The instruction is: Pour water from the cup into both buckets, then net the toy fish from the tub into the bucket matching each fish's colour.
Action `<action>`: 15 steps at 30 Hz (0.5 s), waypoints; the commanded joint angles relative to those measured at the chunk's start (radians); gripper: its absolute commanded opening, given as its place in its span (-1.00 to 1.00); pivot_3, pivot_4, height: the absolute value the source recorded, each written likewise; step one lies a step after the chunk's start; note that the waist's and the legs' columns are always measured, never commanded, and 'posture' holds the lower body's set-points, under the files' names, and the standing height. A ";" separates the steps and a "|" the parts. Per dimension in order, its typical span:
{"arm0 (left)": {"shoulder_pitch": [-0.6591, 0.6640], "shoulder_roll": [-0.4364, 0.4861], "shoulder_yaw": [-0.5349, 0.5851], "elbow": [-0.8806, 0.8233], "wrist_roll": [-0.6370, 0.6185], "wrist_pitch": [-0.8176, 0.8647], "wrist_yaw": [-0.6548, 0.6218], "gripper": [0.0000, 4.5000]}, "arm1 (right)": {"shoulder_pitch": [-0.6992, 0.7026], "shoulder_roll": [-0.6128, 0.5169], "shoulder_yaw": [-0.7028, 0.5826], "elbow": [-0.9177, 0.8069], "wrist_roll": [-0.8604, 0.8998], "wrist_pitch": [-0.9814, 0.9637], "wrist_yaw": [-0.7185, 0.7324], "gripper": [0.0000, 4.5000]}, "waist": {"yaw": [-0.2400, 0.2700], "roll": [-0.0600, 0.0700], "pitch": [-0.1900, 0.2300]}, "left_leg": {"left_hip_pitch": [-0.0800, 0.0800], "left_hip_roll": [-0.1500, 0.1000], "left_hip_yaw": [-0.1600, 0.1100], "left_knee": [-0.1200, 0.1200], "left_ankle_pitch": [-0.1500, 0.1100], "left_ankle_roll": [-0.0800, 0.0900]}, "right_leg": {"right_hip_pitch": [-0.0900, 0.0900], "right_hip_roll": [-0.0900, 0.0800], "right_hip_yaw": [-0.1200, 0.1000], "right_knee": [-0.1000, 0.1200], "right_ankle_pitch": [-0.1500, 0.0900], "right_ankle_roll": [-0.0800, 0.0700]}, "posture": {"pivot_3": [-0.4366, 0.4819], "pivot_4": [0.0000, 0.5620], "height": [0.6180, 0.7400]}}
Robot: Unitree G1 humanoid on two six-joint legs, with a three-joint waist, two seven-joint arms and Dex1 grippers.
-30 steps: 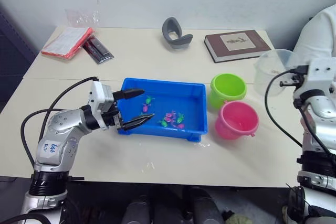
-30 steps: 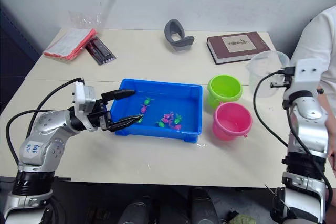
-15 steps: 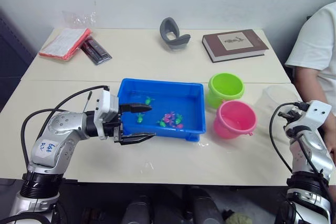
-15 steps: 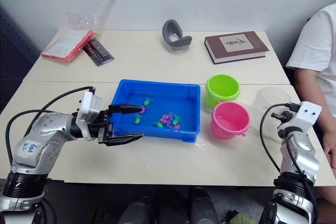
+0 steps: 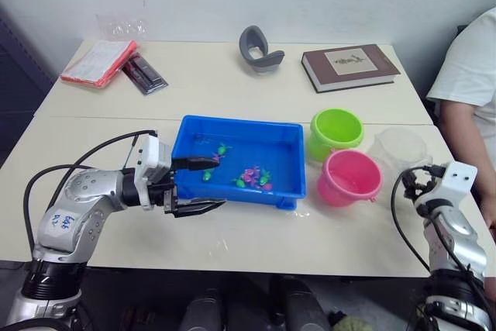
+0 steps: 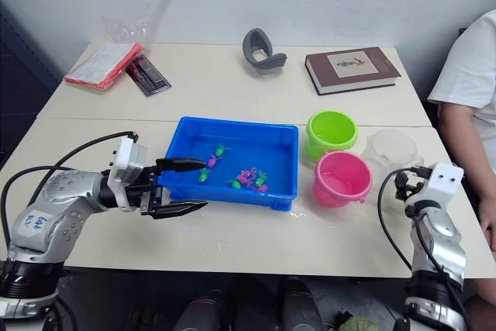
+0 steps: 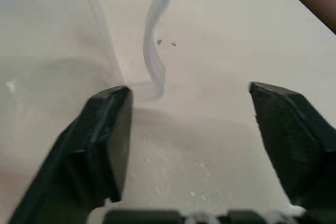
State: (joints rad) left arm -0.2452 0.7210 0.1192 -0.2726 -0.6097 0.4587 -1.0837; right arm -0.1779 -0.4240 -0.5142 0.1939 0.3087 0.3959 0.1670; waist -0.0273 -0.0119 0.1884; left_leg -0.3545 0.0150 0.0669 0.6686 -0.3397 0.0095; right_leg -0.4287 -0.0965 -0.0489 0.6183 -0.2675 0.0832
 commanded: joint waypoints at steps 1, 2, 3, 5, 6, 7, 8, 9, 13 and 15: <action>0.074 0.026 0.097 -0.070 -0.046 0.011 0.021 1.00 | 0.102 -0.066 -0.041 -0.186 0.031 0.098 0.027 0.97 | 0.000 0.000 0.000 | 0.000 0.000 0.000 -0.001 0.000 0.000 | 0.000 -0.001 0.000 0.000 0.000 0.000 | -0.05 -0.47 1.00; 0.108 0.033 0.127 -0.081 -0.049 0.015 0.029 1.00 | 0.140 -0.086 -0.055 -0.227 0.041 0.131 0.041 0.97 | 0.000 0.000 0.000 | 0.000 0.000 0.000 -0.001 0.000 0.000 | 0.000 -0.001 0.000 -0.001 0.000 0.000 | -0.05 -0.47 1.00; 0.147 0.040 0.160 -0.092 -0.047 0.013 0.036 1.00 | 0.179 -0.106 -0.074 -0.268 0.062 0.161 0.064 0.97 | 0.000 0.000 0.000 | 0.000 0.000 0.000 -0.002 0.000 0.000 | 0.000 -0.001 0.000 -0.001 0.000 0.000 | -0.05 -0.47 1.00; 0.214 0.049 0.220 -0.099 -0.039 0.001 0.050 1.00 | 0.241 -0.145 -0.104 -0.338 0.120 0.211 0.130 0.97 | -0.001 0.000 0.000 | 0.000 0.000 0.000 -0.003 -0.003 0.005 | 0.000 0.000 0.000 -0.006 0.000 0.000 | -0.05 -0.47 1.00; 0.236 0.051 0.240 -0.100 -0.037 -0.006 0.055 1.00 | 0.260 -0.159 -0.112 -0.362 0.143 0.224 0.159 0.97 | -0.001 0.000 0.000 | 0.001 0.000 0.000 -0.002 -0.004 0.006 | 0.000 0.000 0.000 -0.006 0.000 0.000 | -0.05 -0.47 1.00; 0.277 0.050 0.280 -0.089 -0.031 -0.015 0.062 1.00 | 0.288 -0.181 -0.124 -0.403 0.164 0.176 0.231 0.97 | -0.002 0.000 0.000 | 0.001 0.000 0.000 -0.002 -0.004 0.006 | 0.001 0.000 0.000 -0.006 0.000 0.000 | -0.05 -0.47 1.00; 0.322 0.049 0.317 -0.075 -0.029 -0.016 0.064 1.00 | 0.311 -0.201 -0.135 -0.445 0.174 0.098 0.309 0.97 | -0.002 0.000 0.000 | 0.001 0.000 0.000 -0.002 -0.004 0.006 | 0.001 0.000 0.000 -0.006 0.000 0.000 | -0.05 -0.47 1.00; 0.385 0.062 0.344 -0.057 -0.010 -0.019 0.050 1.00 | 0.332 -0.228 -0.142 -0.500 0.172 0.039 0.366 0.97 | -0.003 0.001 0.000 | 0.002 0.001 0.000 -0.003 -0.005 0.006 | 0.001 0.000 0.000 -0.006 0.000 -0.001 | -0.05 -0.47 1.00; 0.525 0.038 0.442 0.017 0.059 -0.121 0.070 1.00 | 0.348 -0.288 -0.128 -0.660 0.254 -0.043 0.543 0.97 | -0.002 0.001 0.001 | 0.003 0.001 0.002 -0.004 -0.005 0.006 | 0.001 0.002 0.001 -0.006 0.000 -0.001 | -0.05 -0.47 1.00; 0.558 0.011 0.493 0.071 0.097 -0.189 0.109 1.00 | 0.335 -0.300 -0.086 -0.683 0.257 -0.126 0.628 0.97 | 0.004 -0.005 -0.002 | 0.003 0.001 -0.001 -0.003 -0.005 0.006 | 0.001 0.002 -0.001 -0.006 -0.001 -0.002 | -0.05 -0.47 1.00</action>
State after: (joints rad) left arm 0.2973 0.7375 0.5511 -0.2251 -0.5399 0.3289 -1.0015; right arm 0.1609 -0.7201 -0.6156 -0.4526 0.5428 0.3360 0.7261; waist -0.0230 -0.0166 0.1866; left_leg -0.3518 0.0164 0.0653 0.6656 -0.3452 0.0149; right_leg -0.4273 -0.0949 -0.0509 0.6121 -0.2685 0.0809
